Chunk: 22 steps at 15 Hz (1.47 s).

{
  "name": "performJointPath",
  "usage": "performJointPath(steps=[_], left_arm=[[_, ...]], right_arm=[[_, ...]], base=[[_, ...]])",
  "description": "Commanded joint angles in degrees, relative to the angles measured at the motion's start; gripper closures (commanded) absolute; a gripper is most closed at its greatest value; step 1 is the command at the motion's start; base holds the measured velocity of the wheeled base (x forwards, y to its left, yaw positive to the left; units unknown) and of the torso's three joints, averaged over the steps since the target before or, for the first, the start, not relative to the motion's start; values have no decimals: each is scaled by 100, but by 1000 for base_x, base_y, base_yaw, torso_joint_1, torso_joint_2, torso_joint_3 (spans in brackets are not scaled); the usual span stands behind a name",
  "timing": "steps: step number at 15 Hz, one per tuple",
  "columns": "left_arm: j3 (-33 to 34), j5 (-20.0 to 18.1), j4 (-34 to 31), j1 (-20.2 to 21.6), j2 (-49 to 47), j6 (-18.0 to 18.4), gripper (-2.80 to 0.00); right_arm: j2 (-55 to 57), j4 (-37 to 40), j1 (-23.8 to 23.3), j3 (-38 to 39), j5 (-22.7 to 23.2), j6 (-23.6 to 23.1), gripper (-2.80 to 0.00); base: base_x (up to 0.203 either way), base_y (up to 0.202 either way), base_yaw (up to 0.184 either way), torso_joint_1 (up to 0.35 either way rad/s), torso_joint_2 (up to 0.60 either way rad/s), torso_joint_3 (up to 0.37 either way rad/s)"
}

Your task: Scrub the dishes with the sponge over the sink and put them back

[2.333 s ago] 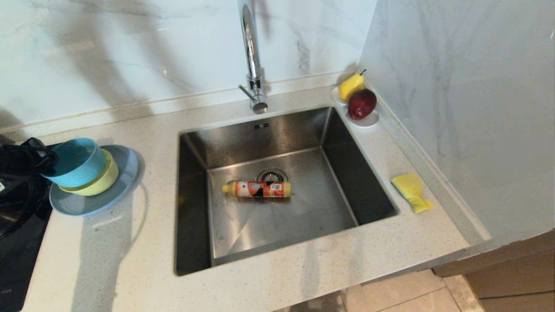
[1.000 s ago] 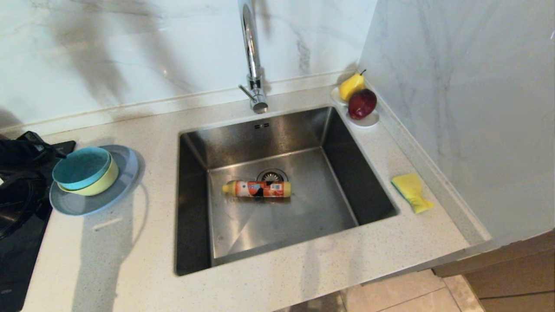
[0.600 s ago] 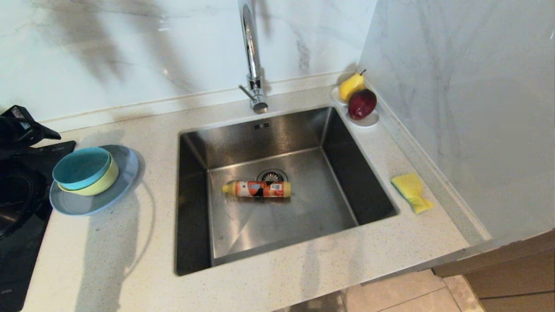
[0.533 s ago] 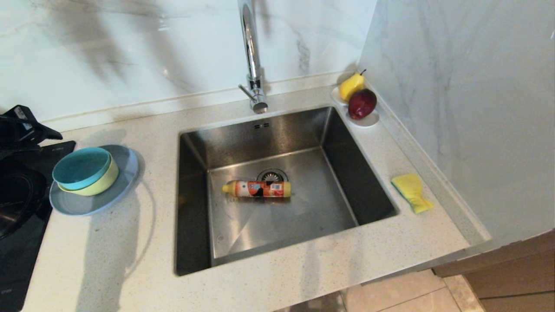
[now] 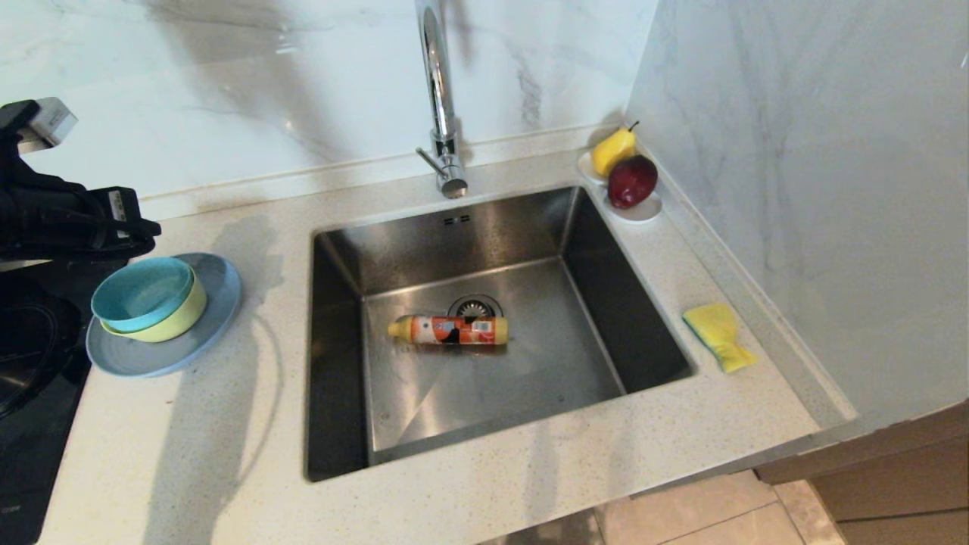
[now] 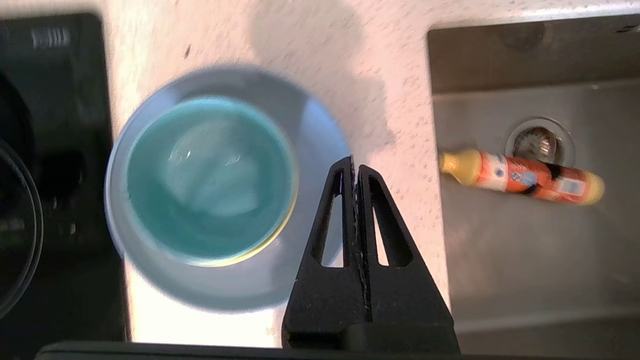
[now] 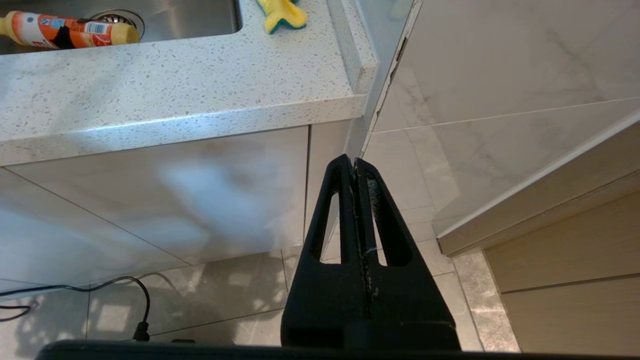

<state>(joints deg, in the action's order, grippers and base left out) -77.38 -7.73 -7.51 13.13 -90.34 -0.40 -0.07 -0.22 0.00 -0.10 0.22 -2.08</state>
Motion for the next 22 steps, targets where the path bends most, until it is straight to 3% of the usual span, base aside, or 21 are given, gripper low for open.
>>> performJointPath(steps=[1,4,9,12,14,16,18,19,20,22], left_arm=[[1102,279,1200,-426,828,78,0],[2018,273,1585,-688,2170,136,0],[3836,-323,1537,-789,4872,73,0],[4587,-548,981,-808,5984,-533,0],[5175,-553,885,-811,6578,-701,0],[5756,-546,851,-812,7031,-432,0],[6094,-288,845,-926,7412,-14,0],[6207,36,839,-1249,7539,55,0],[6403,672,862,-1522,7656,144,0],[6802,1035,849,-1543,7937,107,0]], right_arm=[[7,-4,0,1,4,-2,0],[7,-4,0,1,4,-2,0],[7,-4,0,1,4,-2,0],[-1,-4,0,1,4,-2,0],[6,-4,0,1,4,-2,0],[-1,-4,0,1,4,-2,0],[7,-4,0,1,4,-2,0],[-1,-4,0,1,4,-3,0],[0,-4,0,1,4,15,0],[-1,-4,0,1,4,24,0]], base=[[0,0,0,0,0,0],[0,0,0,0,0,0],[0,0,0,0,0,0],[0,0,0,0,0,0],[0,0,0,0,0,0],[0,0,0,0,0,0],[0,0,0,0,0,0],[0,0,0,0,0,0],[0,0,0,0,0,0],[0,0,0,0,0,0]])
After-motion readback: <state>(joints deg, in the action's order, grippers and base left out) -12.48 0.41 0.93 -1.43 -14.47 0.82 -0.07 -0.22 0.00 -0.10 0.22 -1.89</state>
